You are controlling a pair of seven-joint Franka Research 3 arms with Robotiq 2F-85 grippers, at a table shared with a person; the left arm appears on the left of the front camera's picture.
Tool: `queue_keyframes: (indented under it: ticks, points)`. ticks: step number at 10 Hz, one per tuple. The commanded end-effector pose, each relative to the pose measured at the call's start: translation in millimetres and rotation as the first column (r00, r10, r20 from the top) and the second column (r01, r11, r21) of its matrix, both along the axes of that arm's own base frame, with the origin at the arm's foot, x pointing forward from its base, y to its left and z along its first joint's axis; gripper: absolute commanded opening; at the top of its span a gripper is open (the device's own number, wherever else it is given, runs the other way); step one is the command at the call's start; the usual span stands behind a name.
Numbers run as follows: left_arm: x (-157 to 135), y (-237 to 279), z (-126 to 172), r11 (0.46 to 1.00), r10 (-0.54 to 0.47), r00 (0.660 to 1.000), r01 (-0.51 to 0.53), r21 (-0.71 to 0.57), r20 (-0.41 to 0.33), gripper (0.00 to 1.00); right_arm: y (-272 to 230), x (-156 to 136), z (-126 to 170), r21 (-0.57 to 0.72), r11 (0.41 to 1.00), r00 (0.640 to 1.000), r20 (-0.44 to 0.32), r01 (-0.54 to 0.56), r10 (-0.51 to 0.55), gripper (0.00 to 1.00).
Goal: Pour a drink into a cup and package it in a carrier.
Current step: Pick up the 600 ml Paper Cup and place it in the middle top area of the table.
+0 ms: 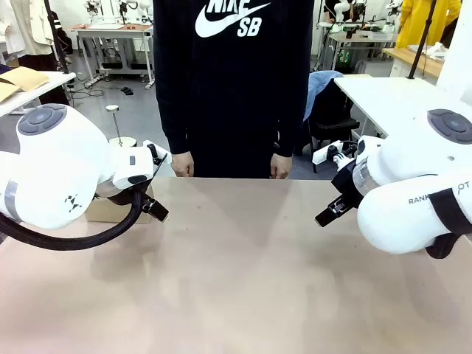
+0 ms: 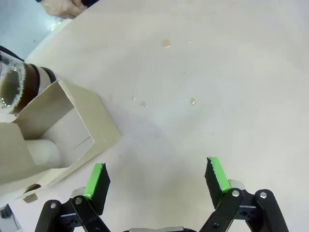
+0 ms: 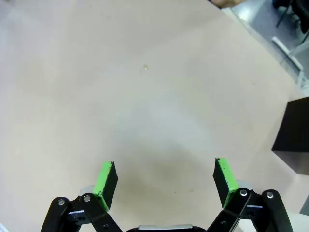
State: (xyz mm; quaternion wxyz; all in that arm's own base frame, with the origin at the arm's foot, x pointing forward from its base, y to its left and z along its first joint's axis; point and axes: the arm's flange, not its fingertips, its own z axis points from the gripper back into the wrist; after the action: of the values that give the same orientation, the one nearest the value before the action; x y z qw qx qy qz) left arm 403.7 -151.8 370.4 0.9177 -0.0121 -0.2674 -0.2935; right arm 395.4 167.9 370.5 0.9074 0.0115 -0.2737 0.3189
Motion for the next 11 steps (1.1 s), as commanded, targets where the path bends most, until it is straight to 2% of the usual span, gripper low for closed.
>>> queue_keyframes:
  ticks: [1, 4, 5, 8, 10, 11]
  points:
    - [0, 0, 0, 1.000, 0.000, 1.000, 0.000, 0.000, 0.000, 1.00, 0, 0, 0, 0.001, 1.000, 1.000, 0.000, 0.000, 0.000, 1.00]
    - [0, 0, 0, 1.000, 0.000, 1.000, 0.000, 0.000, 0.000, 1.00, 0, 0, 0, 0.000, 1.000, 1.000, 0.000, 0.000, 0.000, 1.00]
    - [0, 0, 0, 1.000, 0.000, 1.000, 0.000, 0.000, 0.000, 1.00, -1, 21, 30, -0.002, 1.000, 0.999, 0.030, 0.024, -0.024, 1.00]
    - [0, 0, 0, 1.000, 0.000, 1.000, 0.000, 0.000, 0.000, 1.00, -20, 73, 130, 0.106, 0.994, 0.999, -0.028, -0.035, 0.038, 1.00]
    - [0, 0, 0, 1.000, 0.000, 1.000, 0.000, 0.000, 0.000, 1.00, -69, 99, 178, 0.192, 0.978, 0.993, -0.073, -0.078, 0.093, 1.00]
    - [0, 0, 0, 1.000, 0.000, 1.000, 0.000, 0.000, 0.000, 1.00, -109, 108, 190, 0.281, 0.949, 0.985, -0.056, -0.143, 0.165, 1.00]
